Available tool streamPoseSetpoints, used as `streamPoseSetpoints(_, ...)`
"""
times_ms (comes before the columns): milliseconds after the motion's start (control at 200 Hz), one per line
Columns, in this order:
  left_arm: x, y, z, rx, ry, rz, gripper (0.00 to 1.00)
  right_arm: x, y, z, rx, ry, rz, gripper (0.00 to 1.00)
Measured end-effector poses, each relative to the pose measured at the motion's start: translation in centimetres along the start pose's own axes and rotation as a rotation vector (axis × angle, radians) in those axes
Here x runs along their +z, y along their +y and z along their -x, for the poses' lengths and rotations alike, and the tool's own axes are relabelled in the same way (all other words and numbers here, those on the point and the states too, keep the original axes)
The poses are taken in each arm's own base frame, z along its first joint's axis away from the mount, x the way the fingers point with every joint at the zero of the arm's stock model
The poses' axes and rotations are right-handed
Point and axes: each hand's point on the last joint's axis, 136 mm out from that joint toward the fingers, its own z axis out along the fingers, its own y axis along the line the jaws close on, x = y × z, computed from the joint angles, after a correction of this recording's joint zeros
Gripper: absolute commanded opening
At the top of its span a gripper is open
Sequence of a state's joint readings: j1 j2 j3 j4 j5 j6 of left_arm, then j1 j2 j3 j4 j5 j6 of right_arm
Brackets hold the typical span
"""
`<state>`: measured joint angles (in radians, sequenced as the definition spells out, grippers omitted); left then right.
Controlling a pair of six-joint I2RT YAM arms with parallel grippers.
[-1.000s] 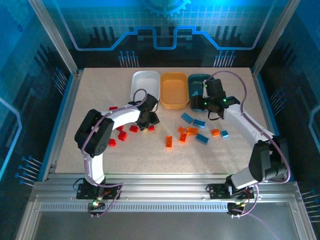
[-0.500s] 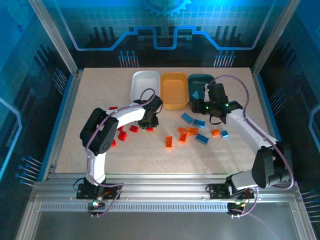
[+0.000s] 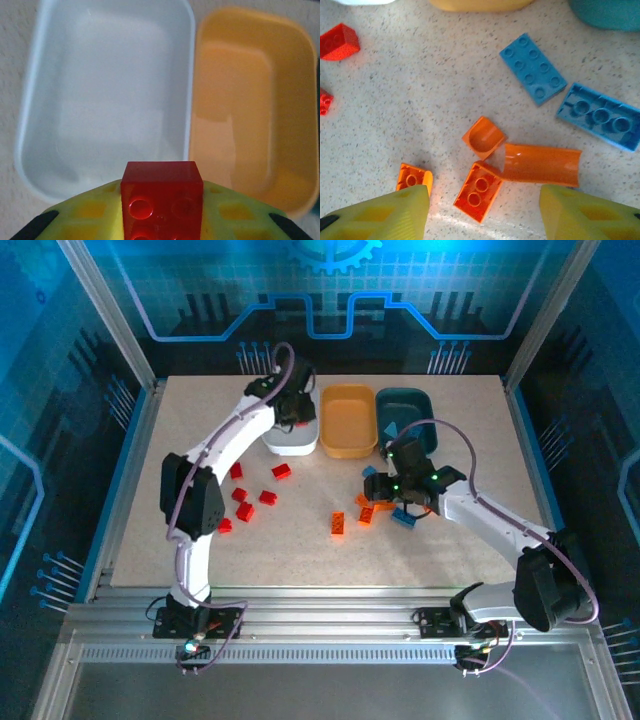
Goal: Sort the legos into containers by color
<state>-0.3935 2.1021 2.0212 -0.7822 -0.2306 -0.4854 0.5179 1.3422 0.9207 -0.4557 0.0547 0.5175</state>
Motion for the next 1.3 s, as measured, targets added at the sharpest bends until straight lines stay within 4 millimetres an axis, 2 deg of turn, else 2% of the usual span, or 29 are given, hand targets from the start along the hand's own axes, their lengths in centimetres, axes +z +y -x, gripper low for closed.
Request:
streamPoseSetpoints(55, 1.6, 0.7, 1.4, -0.006, -0.004, 0.014, 0.31, 0.0, 1.0, -0.4, -0.019, 0.003, 0.009, 0.62)
streamPoseSetpoints(130, 4.2, 1.7, 2.0, -0.008, 0.02, 0.039, 0.32, -0.1, 2.2, -1.1, -0.042, 0.011, 0.026, 0.62)
streamPoseSetpoints(220, 7.8, 2.5, 1.1, 0.003, 0.078, 0.071, 0.32, -0.2, 3.1, -1.8, -0.053, 0.024, 0.038, 0.62)
streamPoseSetpoints(325, 10.4, 3.4, -1.1, 0.007, 0.156, 0.092, 0.36, -0.2, 3.6, -2.5, -0.063, 0.036, 0.036, 0.63)
streamPoseSetpoints(415, 11.1, 3.6, -2.0, 0.005, 0.19, 0.089, 0.44, -0.2, 4.1, -3.1, -0.072, 0.047, 0.033, 0.65)
streamPoseSetpoints(560, 11.1, 3.2, -2.0, 0.001, 0.201, 0.056, 0.7, 0.5, 4.8, -4.5, -0.101, 0.087, 0.01, 0.69)
streamPoseSetpoints(660, 10.8, 2.8, -2.0, 0.012, 0.203, 0.032, 0.75, 1.1, 5.6, -5.6, -0.126, 0.122, -0.009, 0.7)
streamPoseSetpoints(735, 9.5, 2.5, -1.9, 0.009, 0.198, 0.007, 0.84, 1.5, 6.3, -6.2, -0.141, 0.141, -0.023, 0.7)
streamPoseSetpoints(800, 7.0, 2.2, -1.7, 0.003, 0.177, -0.028, 0.95, 1.8, 7.0, -6.4, -0.148, 0.15, -0.034, 0.71)
streamPoseSetpoints(825, 5.7, 2.1, -1.6, 0.002, 0.16, -0.046, 0.99, 1.9, 7.3, -6.5, -0.151, 0.153, -0.038, 0.71)
streamPoseSetpoints(900, 0.8, 2.1, -1.1, -0.006, 0.09, -0.104, 0.99, 2.4, 8.3, -6.6, -0.154, 0.16, -0.045, 0.71)
streamPoseSetpoints(985, -5.9, 2.5, -0.7, -0.026, -0.028, -0.18, 0.99, 3.5, 9.2, -6.9, -0.158, 0.181, -0.065, 0.7)
streamPoseSetpoints(1046, -10.0, 3.3, -1.1, -0.045, -0.109, -0.233, 0.99, 4.6, 9.5, -7.3, -0.155, 0.198, -0.088, 0.7)
streamPoseSetpoints(1086, -11.9, 3.9, -1.7, -0.062, -0.151, -0.259, 0.99, 5.3, 9.4, -7.6, -0.152, 0.211, -0.109, 0.7)
streamPoseSetpoints(1121, -12.9, 4.8, -2.6, -0.076, -0.174, -0.27, 0.99, 5.9, 9.1, -8.0, -0.15, 0.225, -0.132, 0.7)
streamPoseSetpoints(1186, -13.1, 6.7, -4.9, -0.108, -0.176, -0.264, 0.99, 6.9, 8.4, -8.5, -0.144, 0.244, -0.175, 0.69)
streamPoseSetpoints(1301, -10.4, 10.4, -10.8, -0.162, -0.083, -0.199, 0.99, 7.9, 7.7, -8.9, -0.138, 0.265, -0.228, 0.65)
